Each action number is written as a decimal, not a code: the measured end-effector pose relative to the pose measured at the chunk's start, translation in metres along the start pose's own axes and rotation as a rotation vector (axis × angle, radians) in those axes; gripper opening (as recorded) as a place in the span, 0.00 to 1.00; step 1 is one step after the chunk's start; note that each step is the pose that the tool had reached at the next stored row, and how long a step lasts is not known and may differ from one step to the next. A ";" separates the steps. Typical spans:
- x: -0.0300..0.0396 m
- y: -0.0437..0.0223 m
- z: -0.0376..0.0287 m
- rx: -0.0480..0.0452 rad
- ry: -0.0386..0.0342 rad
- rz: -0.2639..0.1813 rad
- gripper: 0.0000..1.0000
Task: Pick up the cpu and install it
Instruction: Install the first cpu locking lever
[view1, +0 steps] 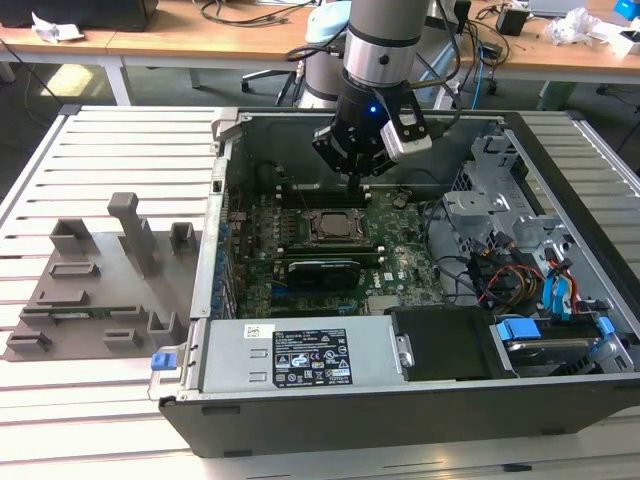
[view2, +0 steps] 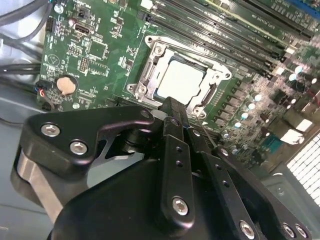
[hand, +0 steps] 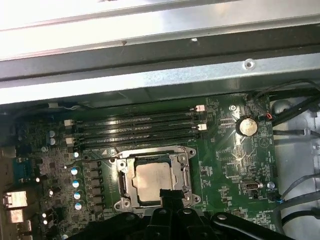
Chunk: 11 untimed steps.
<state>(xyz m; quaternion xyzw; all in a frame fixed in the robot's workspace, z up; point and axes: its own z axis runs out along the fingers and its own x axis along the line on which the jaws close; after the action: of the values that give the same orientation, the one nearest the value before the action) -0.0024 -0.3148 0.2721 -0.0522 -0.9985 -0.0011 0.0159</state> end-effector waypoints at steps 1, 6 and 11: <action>0.0000 0.0000 0.0000 0.0012 0.0000 -0.036 0.11; 0.0018 -0.0001 0.0001 0.0026 0.0000 -0.081 0.11; 0.0253 -0.0026 0.0009 0.0026 -0.0003 -0.081 0.11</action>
<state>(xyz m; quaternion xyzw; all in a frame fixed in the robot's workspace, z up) -0.0278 -0.3148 0.2720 -0.0117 -0.9998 -0.0004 0.0158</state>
